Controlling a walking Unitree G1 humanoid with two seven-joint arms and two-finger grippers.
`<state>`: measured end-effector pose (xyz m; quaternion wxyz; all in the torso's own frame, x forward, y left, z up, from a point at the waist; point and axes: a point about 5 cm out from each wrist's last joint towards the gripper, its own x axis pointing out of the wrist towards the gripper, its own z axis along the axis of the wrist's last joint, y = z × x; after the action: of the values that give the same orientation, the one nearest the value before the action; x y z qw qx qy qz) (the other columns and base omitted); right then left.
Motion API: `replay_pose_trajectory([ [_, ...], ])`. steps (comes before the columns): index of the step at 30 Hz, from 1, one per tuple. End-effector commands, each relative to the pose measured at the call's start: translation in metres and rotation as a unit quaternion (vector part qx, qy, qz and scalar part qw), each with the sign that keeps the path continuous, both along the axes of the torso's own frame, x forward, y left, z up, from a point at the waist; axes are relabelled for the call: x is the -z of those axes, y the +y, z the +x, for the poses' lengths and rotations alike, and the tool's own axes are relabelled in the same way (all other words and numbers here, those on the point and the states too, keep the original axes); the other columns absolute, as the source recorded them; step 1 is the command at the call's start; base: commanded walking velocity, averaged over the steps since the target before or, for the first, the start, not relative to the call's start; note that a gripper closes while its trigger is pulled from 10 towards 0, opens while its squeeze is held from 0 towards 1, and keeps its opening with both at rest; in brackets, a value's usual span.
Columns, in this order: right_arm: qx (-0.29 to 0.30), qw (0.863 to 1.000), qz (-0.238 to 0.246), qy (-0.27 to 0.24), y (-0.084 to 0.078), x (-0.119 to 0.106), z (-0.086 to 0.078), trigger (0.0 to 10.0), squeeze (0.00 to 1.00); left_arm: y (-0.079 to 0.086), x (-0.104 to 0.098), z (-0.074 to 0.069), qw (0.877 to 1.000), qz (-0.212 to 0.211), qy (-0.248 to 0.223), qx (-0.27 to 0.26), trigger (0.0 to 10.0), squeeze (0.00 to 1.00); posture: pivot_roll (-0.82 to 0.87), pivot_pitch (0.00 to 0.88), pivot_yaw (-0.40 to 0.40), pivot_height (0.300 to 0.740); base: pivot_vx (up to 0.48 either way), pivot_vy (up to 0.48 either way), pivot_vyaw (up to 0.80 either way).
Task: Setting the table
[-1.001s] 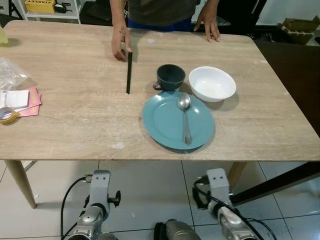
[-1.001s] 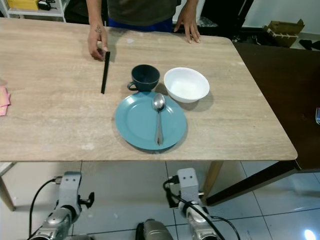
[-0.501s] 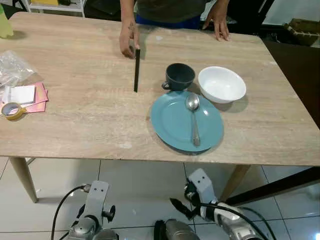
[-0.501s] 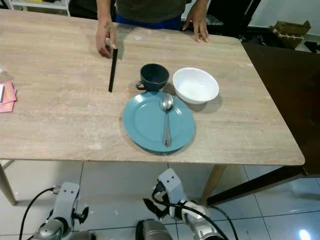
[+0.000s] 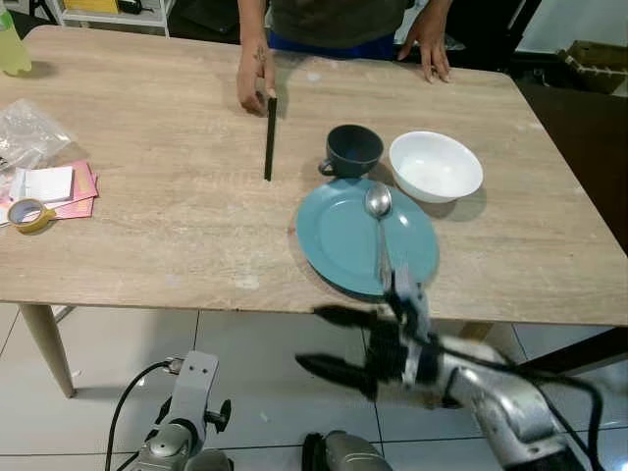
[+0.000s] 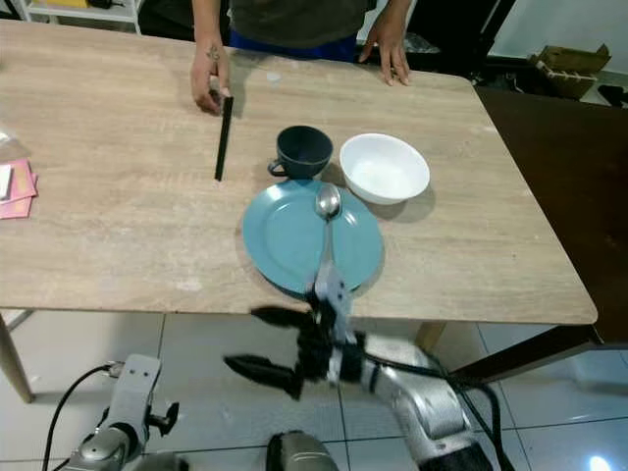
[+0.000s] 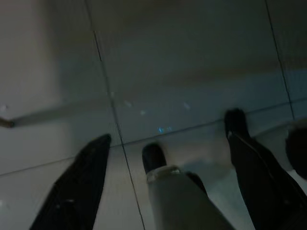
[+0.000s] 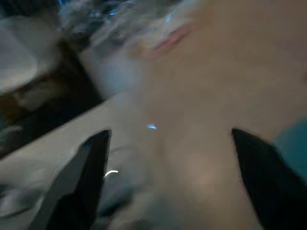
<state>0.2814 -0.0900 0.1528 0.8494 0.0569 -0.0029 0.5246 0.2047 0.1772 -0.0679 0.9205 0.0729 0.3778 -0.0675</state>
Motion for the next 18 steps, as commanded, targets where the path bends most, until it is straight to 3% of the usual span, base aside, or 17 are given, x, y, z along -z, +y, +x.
replay_pose_trajectory([
  [1,0.087,0.996,-0.027,-0.017,-0.011,-0.001,0.016,10.0,0.0,-0.004,0.003,-0.005,1.0,-0.003,0.008,0.005,10.0,0.0,0.07,0.063,-0.051,0.74,0.0,0.0,0.0],
  [3,0.145,0.988,-0.049,-0.035,-0.01,-0.007,0.032,10.0,0.0,-0.004,0.003,-0.004,1.0,-0.003,0.007,0.006,10.0,0.0,0.07,0.065,-0.05,0.74,0.0,0.0,0.0],
  [4,0.145,0.988,-0.049,-0.035,-0.01,-0.007,0.032,10.0,0.0,-0.004,0.003,-0.004,1.0,-0.003,0.007,0.006,10.0,0.0,0.07,0.065,-0.05,0.74,0.0,0.0,0.0],
  [8,0.227,0.968,-0.095,-0.053,0.004,-0.018,0.062,10.0,0.0,-0.004,0.003,-0.005,1.0,-0.003,0.006,0.007,10.0,0.0,0.07,0.068,-0.05,0.74,0.0,0.0,0.0],
  [9,0.246,0.962,-0.11,-0.041,0.005,-0.016,0.067,10.0,1.0,-0.005,0.003,-0.004,1.0,-0.004,0.006,0.007,10.0,0.0,0.07,0.071,-0.052,0.74,0.0,0.0,0.0],
  [10,0.246,0.962,-0.11,-0.041,0.005,-0.016,0.067,10.0,1.0,-0.005,0.003,-0.004,1.0,-0.004,0.006,0.007,10.0,0.0,0.07,0.071,-0.052,0.74,0.0,0.0,0.0],
  [13,0.307,0.939,-0.154,-0.02,0.003,-0.009,0.084,10.0,1.0,-0.006,0.002,-0.003,1.0,-0.005,0.0,0.008,10.0,0.0,0.08,0.076,-0.056,0.74,0.0,0.0,0.0],
  [14,0.307,0.939,-0.154,-0.02,0.003,-0.009,0.084,10.0,1.0,-0.006,0.002,-0.003,1.0,-0.005,0.0,0.008,10.0,0.0,0.08,0.076,-0.056,0.74,0.0,0.0,0.0],
  [15,0.336,0.926,-0.168,-0.018,0.0,-0.008,0.091,10.0,1.0,-0.006,0.001,-0.002,1.0,-0.005,-0.002,0.008,10.0,0.0,0.08,0.077,-0.059,0.74,0.0,0.0,0.0],
  [16,0.336,0.926,-0.168,-0.018,0.0,-0.008,0.091,10.0,1.0,-0.006,0.001,-0.002,1.0,-0.005,-0.002,0.008,10.0,0.0,0.08,0.077,-0.059,0.74,0.0,0.0,0.0],
  [18,0.397,0.899,-0.185,-0.004,-0.007,-0.006,0.101,10.0,1.0,-0.006,0.001,-0.002,1.0,-0.005,-0.005,0.008,10.0,0.0,0.08,0.077,-0.059,0.74,0.0,0.0,0.0],
])
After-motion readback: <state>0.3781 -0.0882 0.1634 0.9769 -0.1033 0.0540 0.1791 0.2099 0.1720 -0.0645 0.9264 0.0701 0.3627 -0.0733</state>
